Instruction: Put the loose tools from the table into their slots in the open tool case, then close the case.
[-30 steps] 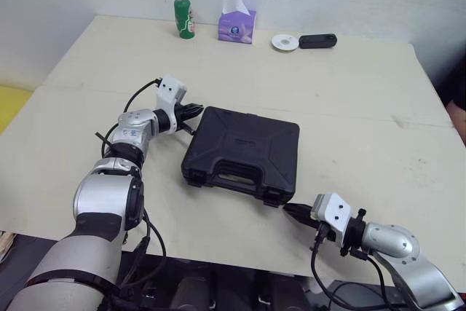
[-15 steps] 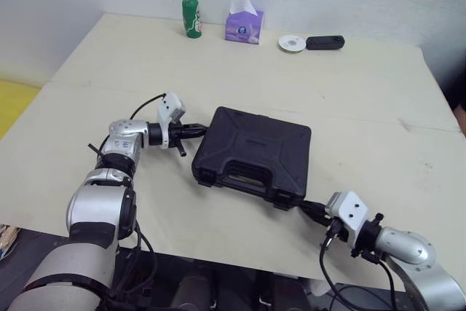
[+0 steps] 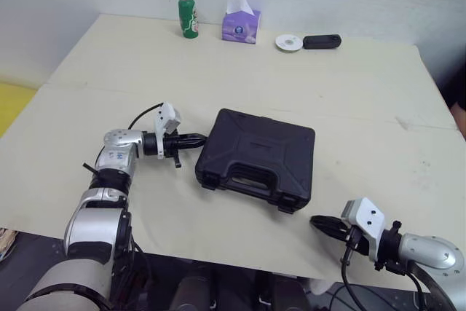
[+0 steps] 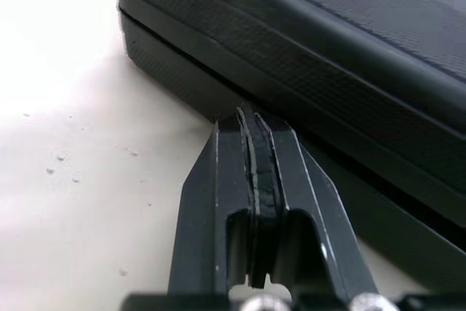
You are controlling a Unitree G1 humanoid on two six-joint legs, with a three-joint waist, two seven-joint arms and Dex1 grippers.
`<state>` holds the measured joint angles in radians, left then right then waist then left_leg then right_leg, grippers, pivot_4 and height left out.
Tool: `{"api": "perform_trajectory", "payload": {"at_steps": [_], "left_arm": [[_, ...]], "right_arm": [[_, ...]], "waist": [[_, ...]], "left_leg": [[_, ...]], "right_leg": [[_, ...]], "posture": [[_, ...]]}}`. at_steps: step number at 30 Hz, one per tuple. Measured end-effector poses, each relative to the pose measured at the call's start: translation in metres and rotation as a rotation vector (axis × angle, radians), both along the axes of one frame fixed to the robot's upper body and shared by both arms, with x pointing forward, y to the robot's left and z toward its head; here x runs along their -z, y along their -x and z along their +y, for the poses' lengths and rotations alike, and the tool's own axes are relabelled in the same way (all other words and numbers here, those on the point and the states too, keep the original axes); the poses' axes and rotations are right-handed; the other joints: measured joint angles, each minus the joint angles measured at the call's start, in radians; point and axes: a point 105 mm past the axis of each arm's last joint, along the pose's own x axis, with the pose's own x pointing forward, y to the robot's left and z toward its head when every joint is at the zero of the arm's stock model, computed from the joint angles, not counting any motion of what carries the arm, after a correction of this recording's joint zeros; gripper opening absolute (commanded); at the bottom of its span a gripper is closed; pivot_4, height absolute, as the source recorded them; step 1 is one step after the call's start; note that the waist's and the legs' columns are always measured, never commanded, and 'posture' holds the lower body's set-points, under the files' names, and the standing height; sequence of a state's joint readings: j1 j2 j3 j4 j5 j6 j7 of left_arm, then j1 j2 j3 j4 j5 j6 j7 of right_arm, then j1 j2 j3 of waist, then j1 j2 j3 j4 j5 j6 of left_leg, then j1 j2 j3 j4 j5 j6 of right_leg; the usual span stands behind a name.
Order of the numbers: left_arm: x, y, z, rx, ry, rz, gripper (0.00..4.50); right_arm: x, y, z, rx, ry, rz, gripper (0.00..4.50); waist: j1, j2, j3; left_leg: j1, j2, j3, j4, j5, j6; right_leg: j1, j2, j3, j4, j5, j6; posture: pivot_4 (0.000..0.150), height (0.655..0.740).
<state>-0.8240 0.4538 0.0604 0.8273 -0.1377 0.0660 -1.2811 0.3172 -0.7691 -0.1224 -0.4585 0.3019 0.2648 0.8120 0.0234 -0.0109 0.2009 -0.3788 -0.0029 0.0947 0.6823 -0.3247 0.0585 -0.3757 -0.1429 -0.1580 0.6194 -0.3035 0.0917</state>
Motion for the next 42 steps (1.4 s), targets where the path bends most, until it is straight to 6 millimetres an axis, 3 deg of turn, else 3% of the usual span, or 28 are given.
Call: {"api": "perform_trajectory", "payload": {"at_steps": [1,5,7,10,18,28,34,39,42], "left_arm": [[0.001,0.002,-0.001,0.009,0.001,0.005,0.06],[0.007,0.014,-0.006,0.014,0.002,0.028,0.06],[0.008,0.016,-0.007,-0.004,0.014,0.035,0.06],[0.009,0.020,-0.007,-0.018,0.020,0.037,0.06],[0.011,0.029,0.001,-0.064,0.011,0.039,0.06],[0.023,0.081,-0.006,0.074,-0.023,0.101,0.06],[0.020,0.089,-0.006,0.071,-0.016,0.094,0.06],[0.012,0.091,0.021,0.034,-0.054,0.119,0.06],[-0.012,0.079,0.048,-0.028,-0.011,0.165,0.06]], "right_arm": [[-0.001,-0.002,-0.001,0.010,0.008,-0.014,0.00],[-0.011,-0.045,-0.022,0.159,0.102,-0.212,0.00],[-0.014,-0.057,-0.021,0.171,0.102,-0.248,0.00],[-0.013,-0.065,-0.010,0.124,0.100,-0.268,0.00],[-0.018,-0.091,-0.004,0.010,0.108,-0.305,0.00],[-0.027,-0.127,-0.010,-0.065,0.125,-0.321,0.00],[-0.029,-0.128,-0.016,-0.075,0.140,-0.324,0.00],[-0.029,-0.117,-0.038,-0.011,0.161,-0.326,0.00],[-0.033,-0.097,-0.061,0.047,0.176,-0.301,0.00]], "waist": [[0.001,0.000,0.000],[0.000,0.000,0.000],[0.000,0.000,0.000],[0.000,0.001,0.000],[-0.017,0.001,0.000],[-0.031,0.002,0.001],[-0.028,0.003,0.002],[-0.027,0.005,0.003],[-0.019,0.006,0.004]], "left_leg": [[0.000,0.000,0.000,0.000,0.000,0.000],[0.000,-0.001,0.000,0.000,0.000,0.000],[0.000,-0.001,0.000,0.000,0.001,0.000],[0.000,-0.001,-0.001,-0.001,0.001,-0.001],[0.001,-0.001,0.000,0.000,0.002,0.000],[0.002,-0.001,0.000,0.000,0.002,-0.001],[0.001,-0.001,0.000,-0.001,0.002,-0.001],[0.002,-0.001,0.000,-0.001,0.002,-0.001],[0.001,-0.001,-0.002,-0.002,0.002,-0.001]], "right_leg": [[0.000,0.000,0.000,0.000,0.000,0.000],[0.000,-0.002,0.000,0.000,0.000,0.001],[0.000,-0.001,0.000,0.000,0.000,0.001],[0.000,-0.001,0.000,0.000,0.000,0.000],[0.000,-0.001,0.000,0.001,0.000,0.001],[0.001,-0.002,0.001,0.001,0.000,0.001],[0.001,-0.002,0.001,0.000,0.000,0.001],[0.000,-0.003,0.001,0.000,0.000,0.001],[0.000,-0.003,0.000,0.000,0.000,0.000]], "posture": [[0.150,0.7400],[0.150,0.7400],[0.150,0.7400],[0.150,0.7400],[0.150,0.7400],[0.150,0.7400],[0.150,0.7400],[0.150,0.7400],[0.150,0.7400]]}}
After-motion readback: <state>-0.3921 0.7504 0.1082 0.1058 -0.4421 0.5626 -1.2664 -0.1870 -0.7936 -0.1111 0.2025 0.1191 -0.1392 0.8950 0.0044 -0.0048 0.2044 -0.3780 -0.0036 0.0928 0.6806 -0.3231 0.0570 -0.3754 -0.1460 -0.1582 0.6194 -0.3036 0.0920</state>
